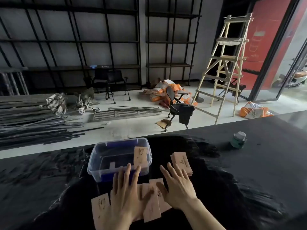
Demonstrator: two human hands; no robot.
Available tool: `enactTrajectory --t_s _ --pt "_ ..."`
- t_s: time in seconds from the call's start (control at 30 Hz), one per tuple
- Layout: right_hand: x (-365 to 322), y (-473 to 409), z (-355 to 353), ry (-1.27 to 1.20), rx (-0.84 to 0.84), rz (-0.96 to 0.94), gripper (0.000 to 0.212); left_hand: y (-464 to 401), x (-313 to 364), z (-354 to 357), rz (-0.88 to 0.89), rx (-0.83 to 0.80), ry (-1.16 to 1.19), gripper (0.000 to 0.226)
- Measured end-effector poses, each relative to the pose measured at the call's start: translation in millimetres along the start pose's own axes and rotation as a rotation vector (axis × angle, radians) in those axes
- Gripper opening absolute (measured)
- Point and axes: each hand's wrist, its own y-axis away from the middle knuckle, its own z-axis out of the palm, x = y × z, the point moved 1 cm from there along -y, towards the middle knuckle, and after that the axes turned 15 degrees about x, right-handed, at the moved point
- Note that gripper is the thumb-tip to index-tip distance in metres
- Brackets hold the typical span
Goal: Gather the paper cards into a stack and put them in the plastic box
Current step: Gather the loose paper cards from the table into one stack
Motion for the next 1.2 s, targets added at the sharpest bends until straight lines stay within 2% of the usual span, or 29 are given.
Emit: enactTrajectory --t_s 0.07,0.17,0.23,0.33,0.43,0.57,0.67,0.8,0.9,0.97,1.0,1.07,1.2 --pt "1.6 7.3 8.9 -0.024 -0.010 -0.010 0.080 7.5 -0.2 8.4 -0.004 -0.008 -0.012 0.099" --pt "3.2 17.7 23.7 -0.016 -0.022 -0.025 0.062 19.9 1.0 20.1 -0.012 0.035 -0.011 0.098" --pt "4.5 22.0 29.5 -0.013 -0.046 -0.047 0.055 25.2 3.6 26.1 -0.037 0.056 -0.022 0.110" --pt "6.4 27.0 37.8 0.000 -0.097 -0.049 0.063 34.7 10.3 25.6 -0.112 -0.066 -0.029 0.133" --pt "3.8 31.4 42.2 0.000 -0.102 -0.045 0.075 35.1 17.6 21.0 -0.115 -0.079 0.010 0.112" --pt "-1.7 31.0 42.5 -0.012 -0.098 -0.031 0.077 30.1 17.3 23.7 -0.180 -0.053 0.201 0.073" --pt "0.9 30.0 44.8 -0.040 -0.072 -0.014 0.073 30.6 20.6 22.4 -0.230 -0.083 0.241 0.070" --pt "2.8 34.4 35.4 -0.153 0.041 0.063 0.072 31.0 29.4 17.7 -0.202 -0.042 0.330 0.067" --pt "4.6 37.2 22.7 -0.243 0.254 0.057 0.072 30.1 42.5 15.1 -0.144 -0.069 0.459 0.062" --pt "8.4 38.2 22.0 -0.213 0.340 -0.051 0.070 31.1 53.2 11.2 -0.160 -0.090 0.555 0.045" --pt "10.4 38.4 23.1 -0.184 0.342 -0.124 0.069 31.9 58.9 10.7 -0.150 -0.084 0.589 0.039" --pt "14.4 40.3 24.6 -0.142 0.304 -0.223 0.065 34.2 68.7 12.6 -0.124 -0.073 0.588 0.046" --pt "34.2 51.5 33.6 -0.052 0.267 -0.254 0.056 40.8 64.8 23.3 -0.135 -0.031 0.542 0.049"
